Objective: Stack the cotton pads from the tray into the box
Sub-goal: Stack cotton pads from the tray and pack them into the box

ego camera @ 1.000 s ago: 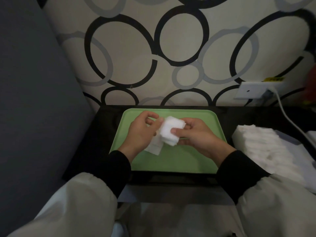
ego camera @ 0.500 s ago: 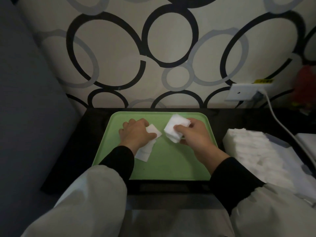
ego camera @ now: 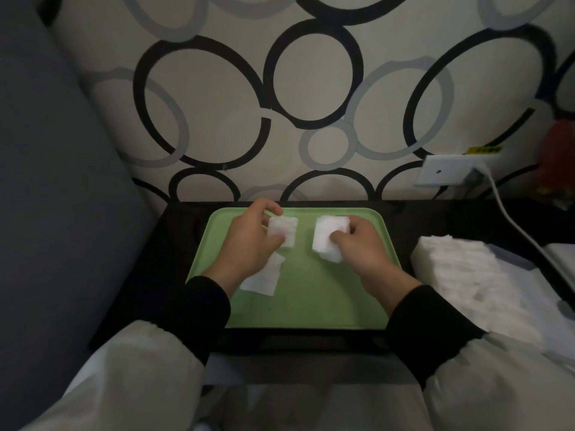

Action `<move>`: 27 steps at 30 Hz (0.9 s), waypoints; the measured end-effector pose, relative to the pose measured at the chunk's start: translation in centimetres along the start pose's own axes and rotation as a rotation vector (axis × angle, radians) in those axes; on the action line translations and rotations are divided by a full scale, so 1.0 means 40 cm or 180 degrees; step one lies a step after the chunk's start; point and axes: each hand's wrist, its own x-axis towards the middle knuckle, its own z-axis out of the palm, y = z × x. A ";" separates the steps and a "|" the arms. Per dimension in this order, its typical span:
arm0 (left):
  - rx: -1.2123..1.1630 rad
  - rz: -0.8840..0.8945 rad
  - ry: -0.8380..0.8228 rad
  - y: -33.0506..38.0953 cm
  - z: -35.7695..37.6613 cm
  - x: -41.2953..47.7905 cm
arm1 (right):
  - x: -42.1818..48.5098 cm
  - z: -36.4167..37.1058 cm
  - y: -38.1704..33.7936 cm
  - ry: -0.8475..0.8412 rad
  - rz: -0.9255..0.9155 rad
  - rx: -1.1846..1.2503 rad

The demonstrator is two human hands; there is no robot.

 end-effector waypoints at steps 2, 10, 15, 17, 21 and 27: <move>-0.0344 -0.0069 -0.0096 0.001 -0.005 -0.014 | -0.006 0.004 -0.002 -0.0075 -0.0029 0.0023; -0.1427 -0.0299 -0.0308 0.040 -0.007 -0.064 | -0.050 0.009 -0.017 -0.0557 0.0125 0.0604; -0.1606 -0.0347 -0.0524 0.059 -0.003 -0.092 | -0.096 0.000 -0.037 -0.0713 0.0066 0.0828; -0.1676 -0.0319 -0.0549 0.071 -0.003 -0.102 | -0.114 -0.009 -0.043 -0.0701 0.0045 0.0850; -0.1761 -0.0314 -0.0453 0.108 0.002 -0.129 | -0.151 -0.033 -0.050 -0.0754 0.0052 0.1066; -0.1908 -0.0356 -0.0227 0.153 0.044 -0.161 | -0.186 -0.077 -0.051 -0.0689 0.0032 0.1427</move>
